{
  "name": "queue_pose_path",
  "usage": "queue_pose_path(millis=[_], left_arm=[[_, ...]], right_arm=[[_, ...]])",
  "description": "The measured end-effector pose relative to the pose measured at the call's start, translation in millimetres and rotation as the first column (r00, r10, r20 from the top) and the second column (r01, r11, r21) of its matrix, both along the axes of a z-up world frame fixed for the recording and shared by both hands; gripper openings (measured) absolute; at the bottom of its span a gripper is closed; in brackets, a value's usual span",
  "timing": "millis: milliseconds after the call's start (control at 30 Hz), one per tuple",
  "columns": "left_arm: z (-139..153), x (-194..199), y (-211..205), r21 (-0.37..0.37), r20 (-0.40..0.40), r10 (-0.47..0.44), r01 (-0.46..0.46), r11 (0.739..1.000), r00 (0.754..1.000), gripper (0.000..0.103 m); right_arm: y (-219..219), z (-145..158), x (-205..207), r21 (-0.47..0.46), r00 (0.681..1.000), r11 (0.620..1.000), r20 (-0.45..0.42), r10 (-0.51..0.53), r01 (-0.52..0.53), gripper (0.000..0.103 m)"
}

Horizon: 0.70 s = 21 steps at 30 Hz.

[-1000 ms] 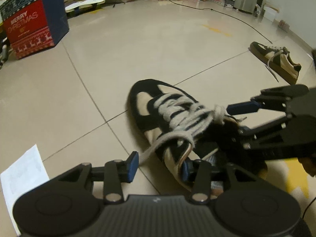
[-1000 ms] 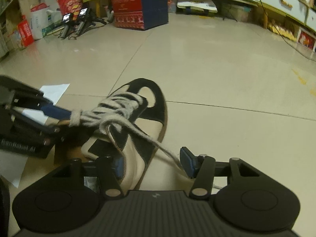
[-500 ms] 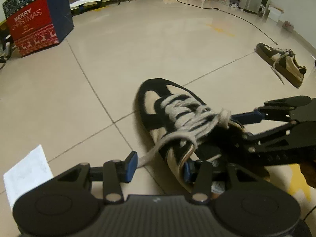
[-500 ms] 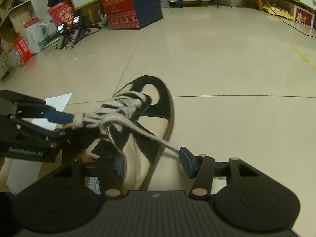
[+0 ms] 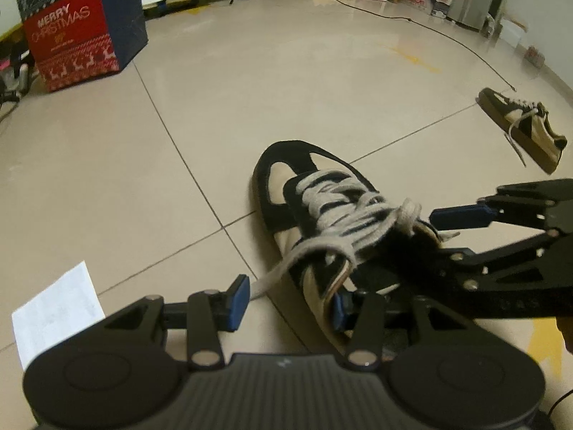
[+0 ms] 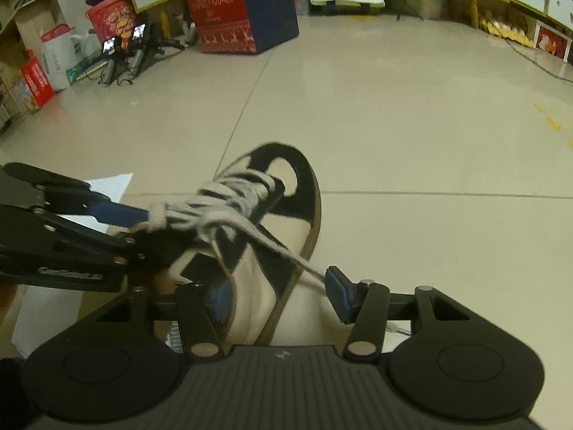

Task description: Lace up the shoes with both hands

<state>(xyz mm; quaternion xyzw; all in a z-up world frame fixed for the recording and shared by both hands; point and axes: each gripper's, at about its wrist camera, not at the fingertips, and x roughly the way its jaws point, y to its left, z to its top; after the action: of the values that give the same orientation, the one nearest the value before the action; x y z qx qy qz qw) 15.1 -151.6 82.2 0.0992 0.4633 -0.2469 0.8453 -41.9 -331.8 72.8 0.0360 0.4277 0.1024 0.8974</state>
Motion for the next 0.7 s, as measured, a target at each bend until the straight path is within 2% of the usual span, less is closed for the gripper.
queue_pose_path(millis=[367,533,700], left_arm=[[23.6,-9.5,4.5,-0.019,-0.01,0.055,-0.055,0.998,0.998,0.049],[53.7,-23.6,16.1,0.006,0.069,0.076,-0.077,0.997,0.995,0.056],[94.1,-32.7,42.2,-0.002,0.137,0.151,-0.153,0.988,0.979,0.06]], right_arm=[[0.0,23.5,-13.4,0.032,0.997,0.997,0.034,-0.074,0.072,0.057],[-4.4,41.9,-24.2,0.03,0.991,0.993,0.078,-0.112,0.11,0.057],[-8.8,73.0,-34.2,0.012,0.984,0.991,0.115,-0.133,0.133,0.058]])
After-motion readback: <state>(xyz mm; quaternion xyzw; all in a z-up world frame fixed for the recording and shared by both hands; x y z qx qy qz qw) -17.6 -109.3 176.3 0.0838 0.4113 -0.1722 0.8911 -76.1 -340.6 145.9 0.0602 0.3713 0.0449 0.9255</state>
